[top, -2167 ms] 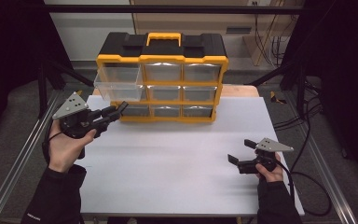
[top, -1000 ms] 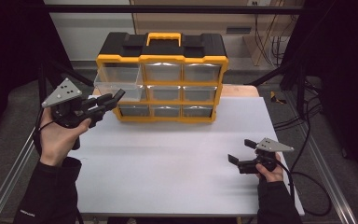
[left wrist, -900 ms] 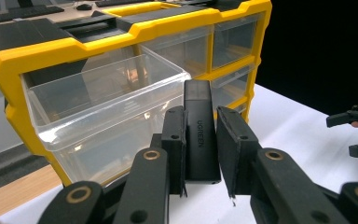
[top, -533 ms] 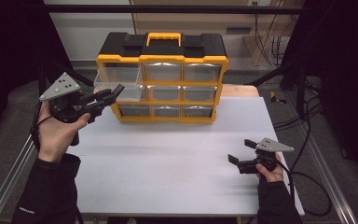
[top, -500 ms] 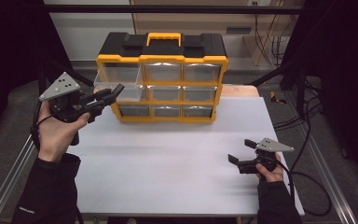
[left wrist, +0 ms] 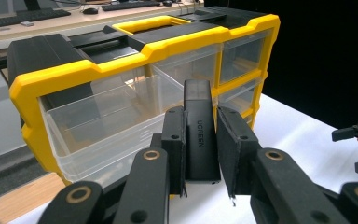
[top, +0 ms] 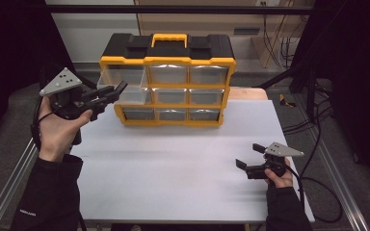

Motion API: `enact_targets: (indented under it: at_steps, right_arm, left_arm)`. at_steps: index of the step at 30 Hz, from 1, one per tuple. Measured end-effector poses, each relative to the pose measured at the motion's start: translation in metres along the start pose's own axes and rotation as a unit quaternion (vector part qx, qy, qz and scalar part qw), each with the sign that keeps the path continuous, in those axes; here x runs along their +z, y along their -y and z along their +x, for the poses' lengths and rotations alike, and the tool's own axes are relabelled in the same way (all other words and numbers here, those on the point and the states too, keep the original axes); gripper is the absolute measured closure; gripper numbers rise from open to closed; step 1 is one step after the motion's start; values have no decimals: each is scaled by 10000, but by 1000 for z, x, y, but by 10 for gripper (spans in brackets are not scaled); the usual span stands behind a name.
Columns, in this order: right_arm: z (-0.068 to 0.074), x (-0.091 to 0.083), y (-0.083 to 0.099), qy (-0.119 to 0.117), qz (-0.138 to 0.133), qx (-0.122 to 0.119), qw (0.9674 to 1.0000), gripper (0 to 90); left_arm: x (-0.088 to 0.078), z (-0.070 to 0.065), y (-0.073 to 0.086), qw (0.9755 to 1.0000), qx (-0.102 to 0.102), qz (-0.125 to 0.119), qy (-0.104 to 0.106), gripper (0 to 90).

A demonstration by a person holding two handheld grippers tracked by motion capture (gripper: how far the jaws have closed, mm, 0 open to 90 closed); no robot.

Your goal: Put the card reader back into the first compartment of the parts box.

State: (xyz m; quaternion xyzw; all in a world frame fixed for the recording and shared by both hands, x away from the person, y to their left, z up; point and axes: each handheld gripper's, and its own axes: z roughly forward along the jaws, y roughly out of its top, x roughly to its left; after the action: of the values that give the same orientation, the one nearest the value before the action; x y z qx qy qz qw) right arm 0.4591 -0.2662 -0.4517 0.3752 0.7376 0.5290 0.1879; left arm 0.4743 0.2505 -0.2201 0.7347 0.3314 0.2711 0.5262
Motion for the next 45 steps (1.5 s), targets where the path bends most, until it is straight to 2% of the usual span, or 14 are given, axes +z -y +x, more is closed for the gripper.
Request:
enact_targets:
  at_steps: [25, 28, 33, 34, 36, 37, 38, 42, 43, 45]
  right_arm:
    - [0, 0, 0, -2, 0, 9, 10000, 27]
    - [0, 0, 0, 0, 3, 2, 10000, 27]
    - [0, 0, 0, -4, 1, 8, 10000, 27]
    - [0, 0, 0, 0, 0, 6, 10000, 27]
    - [0, 0, 0, -1, 2, 10, 10000, 27]
    - [-1, 0, 0, -4, 5, 8, 10000, 27]
    - [0, 0, 0, -8, 1, 20, 10000, 27]
    - [0, 0, 0, -2, 2, 7, 10000, 27]
    - [0, 0, 0, -2, 1, 6, 10000, 27]
    - [0, 0, 0, -8, -1, 22, 10000, 27]
  left_arm:
    - [8, 10, -14, 9999, -54, 14, -99, 729]
    - [10, 12, -15, 9999, -38, 58, -113, 729]
    - [12, 15, -16, 9998, -122, 104, -120, 729]
    - [13, 17, -17, 9997, -100, 134, -199, 729]
    - [14, 18, -18, 9997, -119, 134, -182, 729]
    - [14, 19, -19, 9995, -105, 142, -249, 729]
    - [15, 19, -19, 9997, -139, 118, -177, 729]
    - [20, 20, -21, 9996, -137, 153, -197, 729]
    - [21, 22, -21, 9996, -82, 143, -245, 729]
    - [23, 22, -22, 9995, -129, 191, -233, 729]
